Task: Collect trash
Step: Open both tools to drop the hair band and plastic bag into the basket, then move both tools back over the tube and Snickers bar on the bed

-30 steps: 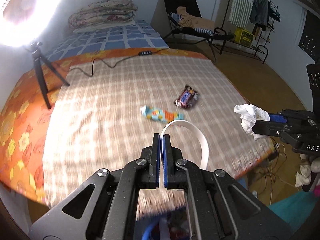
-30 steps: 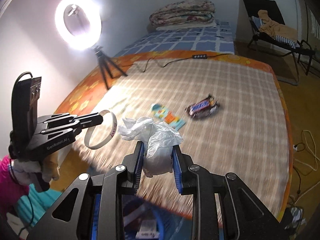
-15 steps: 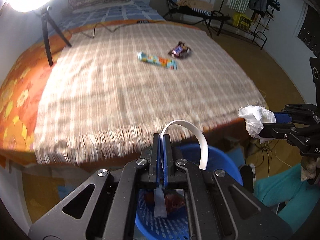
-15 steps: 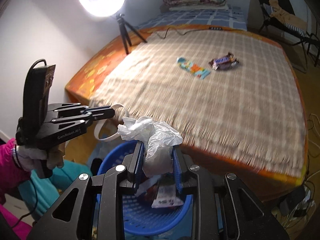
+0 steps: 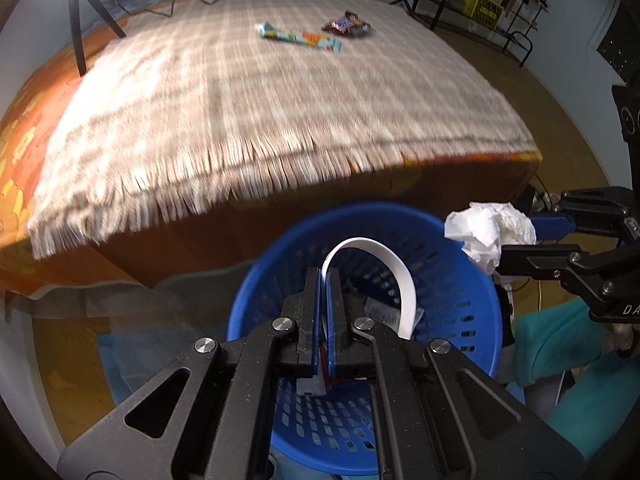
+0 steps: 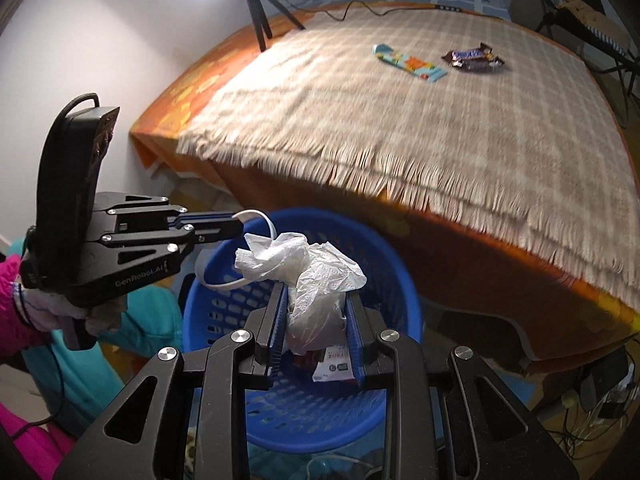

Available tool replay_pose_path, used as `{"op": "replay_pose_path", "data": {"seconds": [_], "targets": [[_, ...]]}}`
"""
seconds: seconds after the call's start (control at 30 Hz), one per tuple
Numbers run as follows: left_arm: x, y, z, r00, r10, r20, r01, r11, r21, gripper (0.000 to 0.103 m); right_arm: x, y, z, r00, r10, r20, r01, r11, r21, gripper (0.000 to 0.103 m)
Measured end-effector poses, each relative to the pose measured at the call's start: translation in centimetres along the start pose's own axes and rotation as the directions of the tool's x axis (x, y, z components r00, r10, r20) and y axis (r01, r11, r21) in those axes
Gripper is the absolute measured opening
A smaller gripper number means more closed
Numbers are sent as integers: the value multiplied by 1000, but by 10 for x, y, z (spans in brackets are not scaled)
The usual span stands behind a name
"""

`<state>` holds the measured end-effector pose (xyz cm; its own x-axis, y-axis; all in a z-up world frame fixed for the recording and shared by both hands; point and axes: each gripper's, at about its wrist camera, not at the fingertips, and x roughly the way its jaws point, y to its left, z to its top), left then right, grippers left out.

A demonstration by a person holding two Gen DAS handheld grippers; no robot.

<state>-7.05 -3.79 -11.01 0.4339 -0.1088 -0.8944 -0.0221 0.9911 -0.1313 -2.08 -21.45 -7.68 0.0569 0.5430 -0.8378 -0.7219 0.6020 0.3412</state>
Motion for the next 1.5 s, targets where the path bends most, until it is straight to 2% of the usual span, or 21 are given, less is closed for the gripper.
{"op": "replay_pose_path", "data": {"seconds": [0.43,0.8,0.87,0.93,1.07,1.2,1.3,1.33,1.4,1.5], "targets": [[30,4,-27,996,-2,-93,1,1000,-3,0,30,-6,-17,997,6,-74,-5,1000,10,27],[44,-4,-31,992,23,-128,-21,1000,16,0,43,-7,-20,995,3,-101,-2,1000,16,27],[47,-5,-35,991,27,-134,-25,1000,19,1,43,-7,-20,994,-1,-105,3,1000,17,31],[50,-6,-35,990,34,-140,-31,999,19,7,45,-7,-19,994,-8,-109,10,1000,17,35],[52,-8,-34,990,48,-131,-47,999,13,41,47,-7,-20,993,-17,-113,20,1000,19,45],[48,-5,-32,991,55,-125,-54,998,12,42,48,-8,-20,993,-28,-115,31,999,20,46],[48,-2,-30,990,60,-127,-59,998,8,43,47,-10,-19,993,-37,-114,40,999,23,51],[48,0,-30,990,62,-127,-61,998,7,44,47,-10,-19,993,-40,-112,43,999,25,54],[46,0,-30,990,65,-122,-64,998,6,53,45,-11,-19,993,-45,-109,48,998,27,54],[43,2,-29,991,71,-114,-70,997,7,55,43,-13,-19,992,-56,-109,60,998,31,54]]}}
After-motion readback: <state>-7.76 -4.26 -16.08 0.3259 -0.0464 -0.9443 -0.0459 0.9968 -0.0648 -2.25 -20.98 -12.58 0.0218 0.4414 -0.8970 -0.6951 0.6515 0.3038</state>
